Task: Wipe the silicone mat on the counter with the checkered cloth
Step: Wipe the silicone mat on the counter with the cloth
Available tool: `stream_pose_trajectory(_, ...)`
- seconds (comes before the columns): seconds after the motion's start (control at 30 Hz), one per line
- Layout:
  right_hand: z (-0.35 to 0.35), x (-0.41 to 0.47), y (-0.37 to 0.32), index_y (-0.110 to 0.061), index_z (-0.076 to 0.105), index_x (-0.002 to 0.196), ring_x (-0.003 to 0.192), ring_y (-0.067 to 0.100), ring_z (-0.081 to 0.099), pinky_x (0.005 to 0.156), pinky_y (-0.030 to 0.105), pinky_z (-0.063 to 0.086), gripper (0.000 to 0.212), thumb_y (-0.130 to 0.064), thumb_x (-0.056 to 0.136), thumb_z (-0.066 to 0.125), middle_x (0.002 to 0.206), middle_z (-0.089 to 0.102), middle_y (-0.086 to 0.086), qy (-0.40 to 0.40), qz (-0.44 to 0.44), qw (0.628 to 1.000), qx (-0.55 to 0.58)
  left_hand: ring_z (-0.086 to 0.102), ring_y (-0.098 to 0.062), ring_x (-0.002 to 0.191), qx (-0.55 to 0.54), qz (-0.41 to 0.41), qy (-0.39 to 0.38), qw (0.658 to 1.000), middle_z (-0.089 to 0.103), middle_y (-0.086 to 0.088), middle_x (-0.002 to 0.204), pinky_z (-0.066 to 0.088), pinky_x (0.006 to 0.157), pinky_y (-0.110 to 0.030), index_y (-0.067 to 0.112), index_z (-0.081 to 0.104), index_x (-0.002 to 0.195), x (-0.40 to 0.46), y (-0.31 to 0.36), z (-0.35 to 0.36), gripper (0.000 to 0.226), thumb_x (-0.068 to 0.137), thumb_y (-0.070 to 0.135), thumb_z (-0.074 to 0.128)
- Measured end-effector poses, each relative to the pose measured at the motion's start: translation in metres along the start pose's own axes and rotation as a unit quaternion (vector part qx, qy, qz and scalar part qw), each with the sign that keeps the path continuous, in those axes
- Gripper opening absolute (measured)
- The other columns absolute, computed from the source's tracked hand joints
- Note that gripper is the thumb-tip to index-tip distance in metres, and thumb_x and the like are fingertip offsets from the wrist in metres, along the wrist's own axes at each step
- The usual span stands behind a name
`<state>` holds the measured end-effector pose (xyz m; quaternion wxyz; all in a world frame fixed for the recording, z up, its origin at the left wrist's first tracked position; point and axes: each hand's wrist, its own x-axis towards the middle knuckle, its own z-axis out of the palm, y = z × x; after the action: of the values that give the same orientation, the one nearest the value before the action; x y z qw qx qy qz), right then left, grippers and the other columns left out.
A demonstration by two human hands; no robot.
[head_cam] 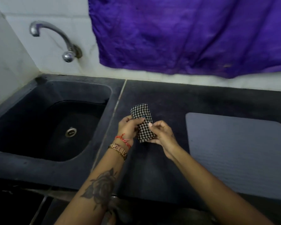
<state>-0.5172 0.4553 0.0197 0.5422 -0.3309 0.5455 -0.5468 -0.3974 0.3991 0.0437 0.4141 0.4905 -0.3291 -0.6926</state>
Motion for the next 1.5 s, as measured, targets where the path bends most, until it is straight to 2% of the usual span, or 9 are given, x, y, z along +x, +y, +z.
stream_pose_trajectory(0.23,-0.090,-0.049,0.000,-0.031,0.052,0.107,0.094,0.026,0.064,0.082,0.045,0.054,0.021,-0.021,0.090,0.057,0.094,0.068,0.010,0.163,-0.098,0.975,-0.114,0.065,-0.015,0.074,0.059,-0.050,-0.090,0.993,0.067,-0.005,0.086,0.054,0.050,-0.020,0.013,0.056,0.087,-0.027,-0.036,0.090,0.016,0.079,0.015,0.069)
stream_pose_trajectory(0.37,-0.119,-0.071,0.001,-0.019,0.055,0.123,0.110,0.009,0.053,0.097,0.031,0.044,0.029,-0.025,0.095,0.049,0.121,0.058,0.000,0.238,-0.166,0.923,-0.251,0.063,-0.012,0.073,0.090,-0.063,-0.131,0.985,0.065,-0.002,0.082,0.054,0.051,-0.019,0.014,0.053,0.081,-0.031,-0.055,0.129,0.017,0.080,0.018,0.069)
stream_pose_trajectory(0.53,-0.149,-0.088,0.001,-0.016,0.045,0.131,0.112,0.007,0.037,0.096,0.023,0.036,0.070,-0.047,0.073,0.070,0.122,0.038,-0.002,0.303,-0.130,0.869,-0.369,0.062,-0.017,0.068,0.150,-0.049,-0.181,0.971,0.064,-0.009,0.080,0.055,0.058,-0.026,0.010,0.054,0.082,-0.040,-0.079,0.169,0.018,0.079,0.016,0.071)
stream_pose_trajectory(0.63,-0.171,-0.096,0.000,-0.014,0.050,0.125,0.104,0.008,0.047,0.087,0.020,0.039,0.059,-0.034,0.075,0.074,0.114,0.050,-0.002,0.320,-0.117,0.880,-0.331,0.063,-0.017,0.066,0.167,-0.052,-0.233,0.957,0.064,-0.010,0.075,0.055,0.061,-0.027,0.011,0.056,0.084,-0.050,-0.091,0.188,0.013,0.082,0.013,0.068)
stream_pose_trajectory(0.77,-0.203,-0.108,0.003,-0.015,0.057,0.117,0.103,0.021,0.062,0.092,0.042,0.051,0.038,-0.017,0.081,0.069,0.112,0.066,0.006,0.305,-0.060,0.949,-0.051,0.067,-0.010,0.072,0.196,-0.038,-0.330,0.922,0.070,-0.004,0.087,0.056,0.063,-0.020,0.016,0.062,0.088,-0.059,-0.099,0.199,0.008,0.082,0.013,0.067)
stream_pose_trajectory(0.93,-0.254,-0.120,0.006,-0.006,0.053,0.123,0.095,0.031,0.062,0.085,0.054,0.052,0.043,-0.011,0.082,0.065,0.108,0.065,0.014,0.309,-0.021,0.947,0.081,0.066,-0.021,0.091,0.347,0.157,-0.147,0.913,0.071,-0.011,0.098,0.053,0.086,-0.036,0.014,0.067,0.092,-0.027,-0.097,0.174,0.008,0.086,0.014,0.063)
stream_pose_trajectory(1.07,-0.310,-0.133,-0.004,-0.011,0.051,0.128,0.106,0.034,0.060,0.093,0.053,0.048,0.046,-0.017,0.083,0.064,0.119,0.062,0.015,0.308,0.005,0.950,0.042,0.061,-0.016,0.089,0.500,0.255,0.011,0.827,0.069,-0.004,0.103,0.046,0.079,-0.027,0.019,0.065,0.100,-0.008,-0.098,0.132,0.014,0.087,0.020,0.059)
stream_pose_trajectory(1.33,-0.390,-0.131,-0.038,-0.015,0.047,0.132,0.105,0.017,0.058,0.094,0.039,0.045,0.040,-0.034,0.097,0.039,0.124,0.059,0.005,0.334,0.031,0.941,0.050,0.019,-0.033,0.142,0.692,0.250,0.035,0.677,0.036,-0.012,0.149,0.006,0.116,-0.053,0.014,0.044,0.136,0.016,-0.134,0.121,0.051,0.090,0.035,0.052)
stream_pose_trajectory(1.5,-0.435,-0.120,-0.056,-0.021,0.038,0.140,0.124,0.030,0.047,0.106,0.047,0.038,0.049,-0.036,0.094,0.045,0.138,0.049,0.011,0.423,0.020,0.871,-0.250,0.020,-0.036,0.141,0.715,0.271,0.044,0.643,0.039,-0.014,0.147,0.004,0.116,-0.054,0.012,0.045,0.135,0.026,-0.141,0.121,0.060,0.089,0.050,0.038)
